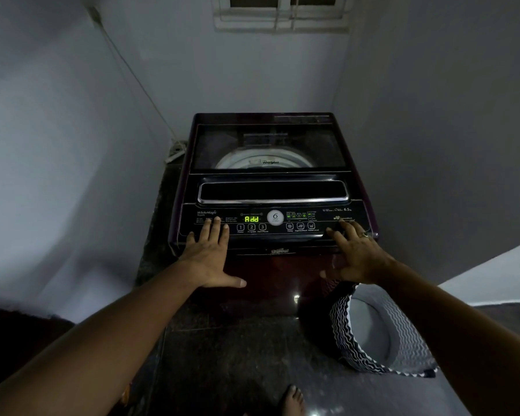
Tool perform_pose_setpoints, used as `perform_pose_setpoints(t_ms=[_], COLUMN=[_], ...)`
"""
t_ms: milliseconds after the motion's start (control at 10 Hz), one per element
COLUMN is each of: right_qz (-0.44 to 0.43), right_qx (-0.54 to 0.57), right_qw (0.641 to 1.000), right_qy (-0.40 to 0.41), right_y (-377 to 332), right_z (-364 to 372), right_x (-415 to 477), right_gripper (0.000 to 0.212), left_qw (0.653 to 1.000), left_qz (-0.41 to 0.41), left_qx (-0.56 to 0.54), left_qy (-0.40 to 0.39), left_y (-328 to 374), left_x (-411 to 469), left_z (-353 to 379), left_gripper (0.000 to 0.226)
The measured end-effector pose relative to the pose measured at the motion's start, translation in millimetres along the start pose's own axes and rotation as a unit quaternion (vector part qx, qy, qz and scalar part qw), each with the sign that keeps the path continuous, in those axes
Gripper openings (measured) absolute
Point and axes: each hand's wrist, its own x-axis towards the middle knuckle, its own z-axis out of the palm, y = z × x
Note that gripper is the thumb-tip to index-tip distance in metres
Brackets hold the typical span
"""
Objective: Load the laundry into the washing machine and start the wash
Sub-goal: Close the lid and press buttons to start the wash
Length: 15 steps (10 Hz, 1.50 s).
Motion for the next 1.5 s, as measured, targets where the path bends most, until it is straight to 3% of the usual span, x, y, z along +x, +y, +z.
perform_pose_setpoints(t_ms=[300,700,1100,1500], right_qz=[-0.011,-0.008,-0.035,-0.044], right_qx=[0.001,-0.01,-0.076,-0.062], right_qw=[1.0,1.0,0.996,0.997], right_qy=[0.005,-0.019,-0.015,-0.012], right_y=[2.6,4.0,15.2,20.6], right_z=[7.5,5.1,4.3,12.7], right_x=[-1.8,0.1,4.5,4.9], right_gripper=[0.13,0.132,0.121,0.129], left_qw=[1.0,1.0,1.0,0.999], left_qz=[-0.003,-0.001,-0.006,-0.027], left_qx=[0.003,-0.005,-0.008,-0.026], left_qy=[0.004,0.001,-0.013,-0.02], left_y=[1.1,0.0,1.5,9.1], left_x=[0.3,-3.0,-2.8,1.2], left_z=[1.7,-0.8,-0.7,11.0], left_gripper=[0.15,0.148,0.151,0.155])
